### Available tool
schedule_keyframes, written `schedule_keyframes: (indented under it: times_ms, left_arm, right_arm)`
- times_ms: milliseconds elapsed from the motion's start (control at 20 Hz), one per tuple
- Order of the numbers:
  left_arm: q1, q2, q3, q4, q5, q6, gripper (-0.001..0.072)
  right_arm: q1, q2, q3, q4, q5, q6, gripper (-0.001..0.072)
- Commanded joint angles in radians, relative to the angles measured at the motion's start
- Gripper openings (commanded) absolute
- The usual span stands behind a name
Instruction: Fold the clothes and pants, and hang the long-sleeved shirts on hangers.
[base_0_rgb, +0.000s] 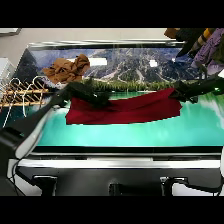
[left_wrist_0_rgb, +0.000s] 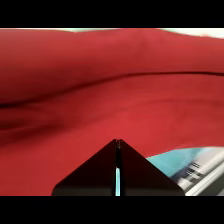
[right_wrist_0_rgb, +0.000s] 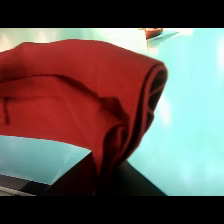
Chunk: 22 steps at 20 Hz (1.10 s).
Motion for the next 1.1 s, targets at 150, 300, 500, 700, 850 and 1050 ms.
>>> schedule_keyframes:
  times_ms: [150,300,500,700,850,1050]
  left_arm:
    - [-0.207,-0.142,0.088,-0.080,-0.150,-0.126,0.0015]
    - [-0.246,-0.217,0.198,-0.079,-0.148,-0.159,0.0015]
    - [-0.284,-0.304,0.291,-0.080,-0.148,-0.245,0.0015]
    - [-0.307,-0.332,0.353,-0.079,-0.147,-0.244,0.0015]
    - [-0.260,-0.318,0.376,-0.074,0.008,-0.219,0.0015]
    - [-0.119,-0.179,0.377,0.128,0.303,-0.161,0.0013]
  right_arm:
    - [-0.001,0.110,0.001,-0.012,0.030,0.052,0.0027]
    - [-0.001,0.142,0.001,-0.011,0.030,0.055,0.0027]
    - [-0.001,0.149,0.001,-0.010,0.029,0.062,0.0027]
    - [-0.001,0.149,0.001,-0.012,0.017,0.061,0.0027]
    - [-0.001,0.149,0.001,-0.013,-0.014,0.062,0.0028]
    - [0.002,0.148,0.001,0.037,-0.046,0.062,0.0027]
